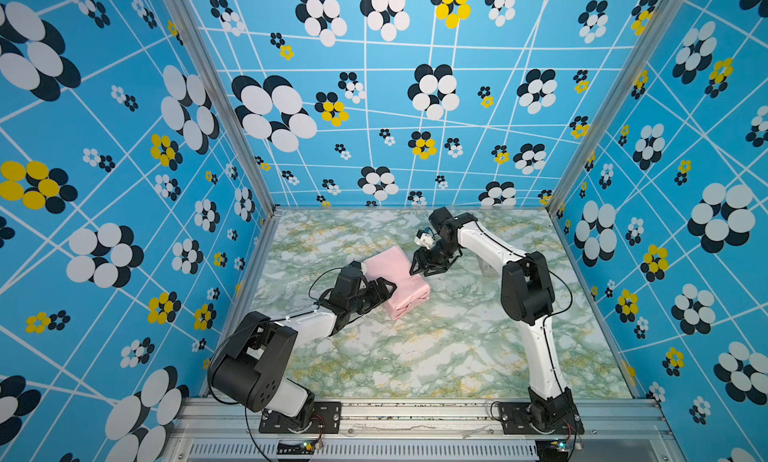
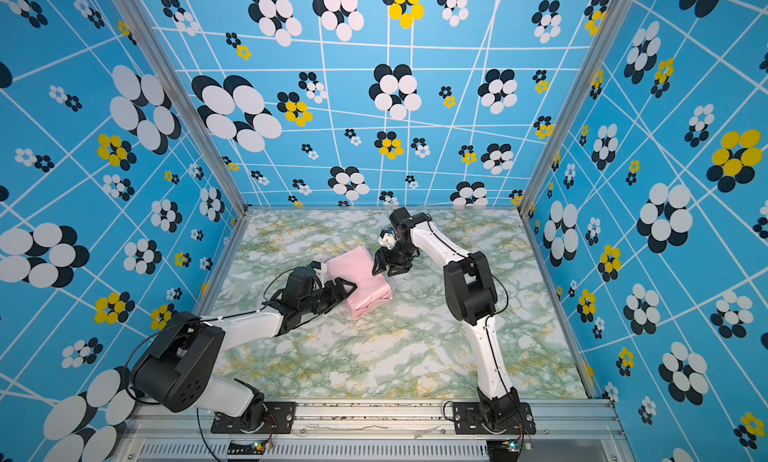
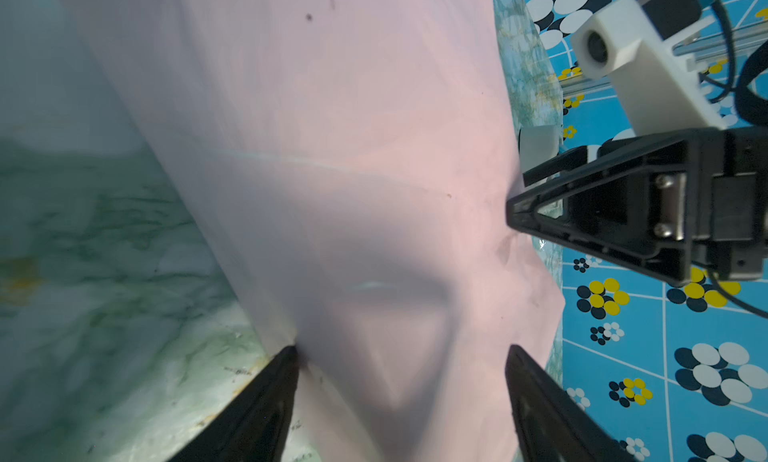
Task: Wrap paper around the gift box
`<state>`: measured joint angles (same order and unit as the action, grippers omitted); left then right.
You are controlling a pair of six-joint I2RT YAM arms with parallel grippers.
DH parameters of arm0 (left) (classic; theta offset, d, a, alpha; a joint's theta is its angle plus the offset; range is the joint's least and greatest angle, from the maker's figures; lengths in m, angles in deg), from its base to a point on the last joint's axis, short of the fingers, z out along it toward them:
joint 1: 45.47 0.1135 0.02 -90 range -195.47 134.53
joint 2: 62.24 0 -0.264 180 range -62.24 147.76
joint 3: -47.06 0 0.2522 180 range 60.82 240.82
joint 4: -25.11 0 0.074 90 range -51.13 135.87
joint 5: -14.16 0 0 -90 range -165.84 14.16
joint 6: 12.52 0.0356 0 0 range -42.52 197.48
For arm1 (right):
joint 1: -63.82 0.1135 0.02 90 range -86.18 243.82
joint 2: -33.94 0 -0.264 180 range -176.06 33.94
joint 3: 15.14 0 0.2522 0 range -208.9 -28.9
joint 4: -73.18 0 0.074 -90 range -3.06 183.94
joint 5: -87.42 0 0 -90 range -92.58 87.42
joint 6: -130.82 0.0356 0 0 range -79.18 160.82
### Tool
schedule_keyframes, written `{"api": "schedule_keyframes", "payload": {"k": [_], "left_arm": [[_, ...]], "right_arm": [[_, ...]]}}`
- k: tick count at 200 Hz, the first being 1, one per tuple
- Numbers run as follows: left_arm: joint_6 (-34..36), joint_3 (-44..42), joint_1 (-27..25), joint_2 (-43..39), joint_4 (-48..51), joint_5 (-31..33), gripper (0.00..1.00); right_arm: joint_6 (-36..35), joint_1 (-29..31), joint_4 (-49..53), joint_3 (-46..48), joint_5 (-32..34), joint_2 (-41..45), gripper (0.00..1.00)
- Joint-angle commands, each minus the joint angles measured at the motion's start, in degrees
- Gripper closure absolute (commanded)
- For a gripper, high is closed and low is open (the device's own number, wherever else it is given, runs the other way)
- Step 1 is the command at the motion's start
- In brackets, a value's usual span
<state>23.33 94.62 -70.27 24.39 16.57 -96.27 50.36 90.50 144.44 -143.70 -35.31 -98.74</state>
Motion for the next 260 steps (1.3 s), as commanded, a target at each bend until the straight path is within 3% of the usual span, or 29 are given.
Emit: {"api": "schedule_keyframes", "payload": {"k": [1, 29, 59, 124, 183, 226, 260], "left_arm": [[1.96, 3.10, 0.29, 1.96, 0.25, -1.19, 0.26], [5.45, 7.06, 0.10, 3.97, 3.33, -1.52, 0.37], [10.83, 11.44, -1.04, 3.80, 7.42, -0.37, 0.40], [23.40, 13.87, -7.54, 0.52, 5.16, 4.92, 0.39], [35.95, 1.99, -15.56, -5.47, -9.08, 14.86, 0.38], [44.62, -7.76, -21.71, -4.61, -22.41, 21.53, 0.38], [49.16, -12.17, -26.09, -3.45, -29.34, 26.65, 0.38]], "right_arm": [[-2.11, 0.88, 2.50, -2.18, -1.66, -2.15, 0.44], [-1.36, 1.27, -1.47, 0.69, -3.57, -1.37, 0.59], [1.11, 1.36, -10.67, 9.03, -3.50, 5.22, 0.68], [4.37, 1.79, -33.07, 30.83, 0.59, 23.71, 0.74], [3.62, 3.40, -51.63, 53.42, 7.57, 40.04, 0.76], [-2.69, 7.81, -62.04, 67.38, 16.90, 49.16, 0.79], [-4.12, 10.10, -72.34, 77.95, 19.99, 55.55, 0.80]]}}
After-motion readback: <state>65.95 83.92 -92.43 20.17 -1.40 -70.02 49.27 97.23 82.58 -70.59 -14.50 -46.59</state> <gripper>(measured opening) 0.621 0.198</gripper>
